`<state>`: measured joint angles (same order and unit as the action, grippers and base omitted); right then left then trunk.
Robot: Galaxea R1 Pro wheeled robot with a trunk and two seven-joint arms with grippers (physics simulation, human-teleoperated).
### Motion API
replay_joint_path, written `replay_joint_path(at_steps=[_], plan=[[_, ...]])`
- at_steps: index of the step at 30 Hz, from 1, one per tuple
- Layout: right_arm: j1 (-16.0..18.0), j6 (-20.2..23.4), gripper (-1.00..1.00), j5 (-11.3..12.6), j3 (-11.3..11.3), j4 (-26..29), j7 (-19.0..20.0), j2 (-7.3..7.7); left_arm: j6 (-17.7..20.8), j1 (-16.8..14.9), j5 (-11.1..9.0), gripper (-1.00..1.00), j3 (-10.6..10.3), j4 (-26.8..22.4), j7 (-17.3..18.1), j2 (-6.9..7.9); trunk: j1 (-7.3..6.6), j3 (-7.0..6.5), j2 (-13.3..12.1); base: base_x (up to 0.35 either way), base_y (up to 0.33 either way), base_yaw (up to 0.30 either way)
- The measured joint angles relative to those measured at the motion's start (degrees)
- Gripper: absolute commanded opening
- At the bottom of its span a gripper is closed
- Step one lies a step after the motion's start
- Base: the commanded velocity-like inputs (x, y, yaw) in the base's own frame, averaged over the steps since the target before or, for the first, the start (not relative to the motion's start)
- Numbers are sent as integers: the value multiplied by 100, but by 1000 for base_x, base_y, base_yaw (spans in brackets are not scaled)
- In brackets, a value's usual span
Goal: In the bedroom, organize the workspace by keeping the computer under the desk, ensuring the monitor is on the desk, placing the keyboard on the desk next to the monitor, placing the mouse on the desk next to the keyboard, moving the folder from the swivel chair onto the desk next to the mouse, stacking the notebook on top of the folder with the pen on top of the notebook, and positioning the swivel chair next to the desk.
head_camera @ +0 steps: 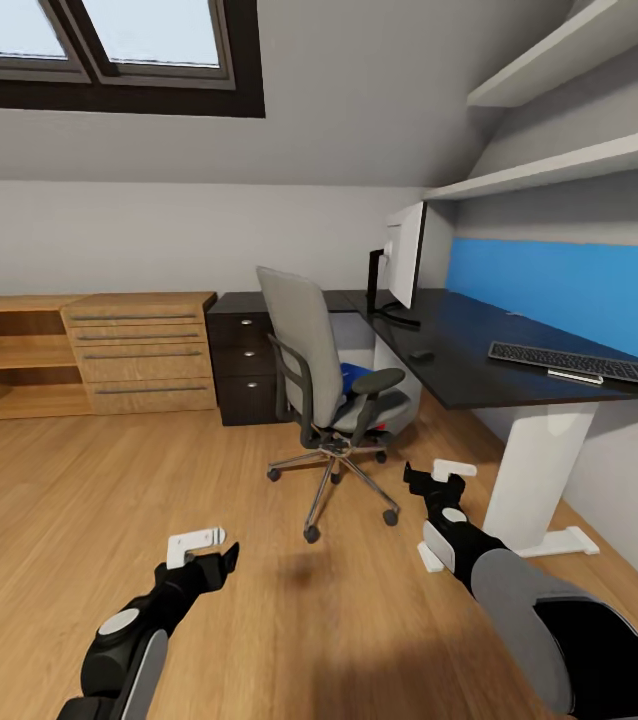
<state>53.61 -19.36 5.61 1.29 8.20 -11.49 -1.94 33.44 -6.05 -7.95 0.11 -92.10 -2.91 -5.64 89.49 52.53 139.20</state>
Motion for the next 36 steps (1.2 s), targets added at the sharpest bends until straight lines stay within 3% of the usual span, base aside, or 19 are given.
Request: replay_joint_path(at_steps=[14,36], plan=[[-22,-27,100,3,-5,5,6,19,-26,71,3,100,14,-60,116,73,-3,0,0,249,0,0],[-22,-31,100,3,-5,3,6,19,-21,70,6,100,282,-60,121,80,-2,0,0,292,0,0]])
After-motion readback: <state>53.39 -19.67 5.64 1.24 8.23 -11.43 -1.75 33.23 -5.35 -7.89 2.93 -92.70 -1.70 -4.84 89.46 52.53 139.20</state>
